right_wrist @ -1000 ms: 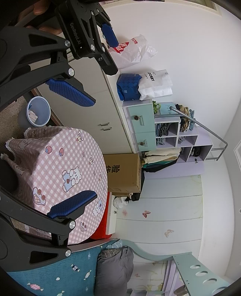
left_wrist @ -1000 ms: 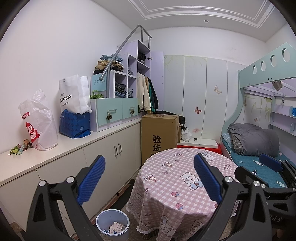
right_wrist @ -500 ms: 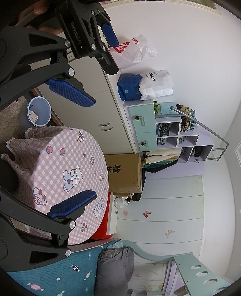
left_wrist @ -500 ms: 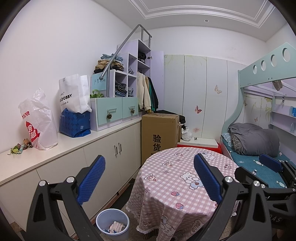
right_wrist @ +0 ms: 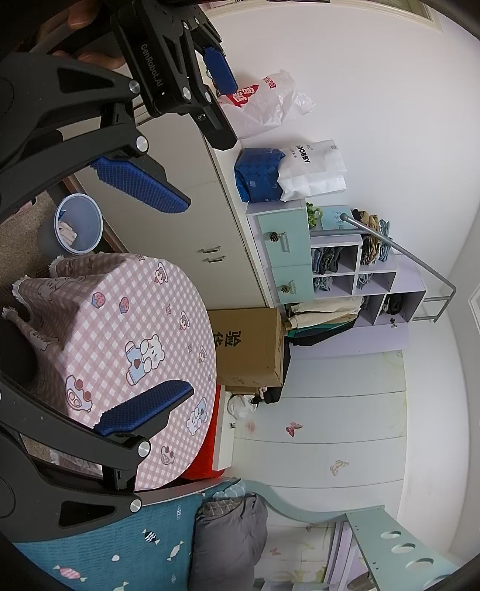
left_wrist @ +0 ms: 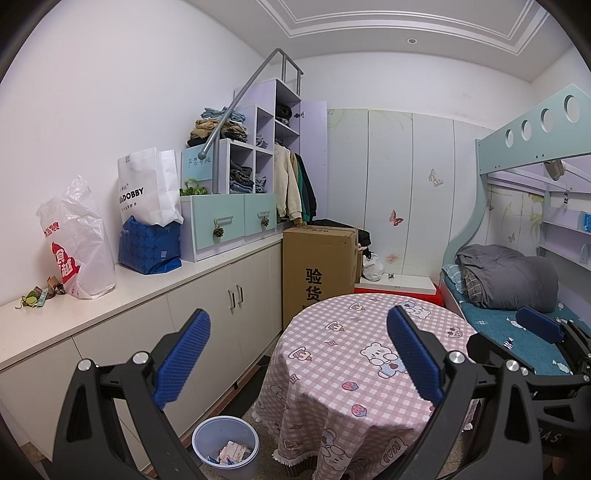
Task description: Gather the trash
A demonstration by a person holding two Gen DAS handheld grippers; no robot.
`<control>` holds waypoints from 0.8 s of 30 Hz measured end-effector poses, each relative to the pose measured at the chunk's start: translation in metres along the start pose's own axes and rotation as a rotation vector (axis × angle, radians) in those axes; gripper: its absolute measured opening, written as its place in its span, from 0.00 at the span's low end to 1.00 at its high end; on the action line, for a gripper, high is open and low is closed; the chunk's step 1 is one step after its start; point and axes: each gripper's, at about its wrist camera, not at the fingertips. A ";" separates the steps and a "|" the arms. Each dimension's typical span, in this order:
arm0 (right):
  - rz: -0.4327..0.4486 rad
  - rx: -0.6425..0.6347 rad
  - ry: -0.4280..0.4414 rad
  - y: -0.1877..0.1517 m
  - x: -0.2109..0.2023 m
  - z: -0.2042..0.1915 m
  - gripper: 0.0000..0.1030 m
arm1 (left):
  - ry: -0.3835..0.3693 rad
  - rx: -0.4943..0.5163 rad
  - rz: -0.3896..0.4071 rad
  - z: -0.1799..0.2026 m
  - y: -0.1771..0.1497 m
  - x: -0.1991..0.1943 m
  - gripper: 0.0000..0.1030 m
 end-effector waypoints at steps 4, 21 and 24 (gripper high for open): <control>0.000 -0.001 0.000 0.000 0.000 0.000 0.88 | 0.000 -0.001 0.000 0.000 0.000 0.000 0.92; -0.007 0.000 0.010 -0.001 0.003 -0.001 0.88 | 0.000 -0.001 -0.002 0.000 0.001 0.000 0.92; -0.010 0.000 0.012 -0.001 0.004 -0.001 0.88 | 0.000 -0.001 -0.004 -0.003 -0.002 0.001 0.92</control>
Point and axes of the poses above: each gripper's, at about its wrist camera, not at the fingertips, and x roughly the way its jaws point, z to its right, y to its top, and after that the axes turned 10 degrees about -y, right-handed
